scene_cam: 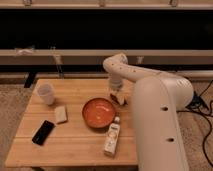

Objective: Place the pepper on the white sponge

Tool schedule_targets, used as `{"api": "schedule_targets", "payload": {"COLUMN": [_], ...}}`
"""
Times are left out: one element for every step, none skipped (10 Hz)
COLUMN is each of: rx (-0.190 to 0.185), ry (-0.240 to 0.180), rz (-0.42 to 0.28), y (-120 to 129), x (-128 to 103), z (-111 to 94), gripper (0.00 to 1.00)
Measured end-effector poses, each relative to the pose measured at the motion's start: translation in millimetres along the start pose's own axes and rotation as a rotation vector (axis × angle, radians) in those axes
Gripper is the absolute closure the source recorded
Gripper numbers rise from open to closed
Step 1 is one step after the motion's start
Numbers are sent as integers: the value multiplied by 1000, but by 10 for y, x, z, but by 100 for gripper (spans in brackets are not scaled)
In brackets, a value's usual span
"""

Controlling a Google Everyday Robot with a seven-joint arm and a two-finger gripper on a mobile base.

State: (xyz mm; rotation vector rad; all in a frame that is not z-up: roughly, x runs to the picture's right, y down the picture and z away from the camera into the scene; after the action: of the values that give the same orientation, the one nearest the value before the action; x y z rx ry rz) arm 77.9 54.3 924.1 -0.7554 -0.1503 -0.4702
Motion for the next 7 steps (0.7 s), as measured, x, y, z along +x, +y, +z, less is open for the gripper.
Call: {"api": "schedule_targets", "payload": {"rx": [-1,0,0,4,4,5,4], "ry": [-8,-7,-3,3,17,18,20], "rz": [27,50,68,84,91,95,95], "y": [30,42,46,42,49,47,41], "x": [34,61,79,110,170,188,199], "z": [40,56,64,73,86,101,126], "gripper": [20,20,20,20,20,20,20]}}
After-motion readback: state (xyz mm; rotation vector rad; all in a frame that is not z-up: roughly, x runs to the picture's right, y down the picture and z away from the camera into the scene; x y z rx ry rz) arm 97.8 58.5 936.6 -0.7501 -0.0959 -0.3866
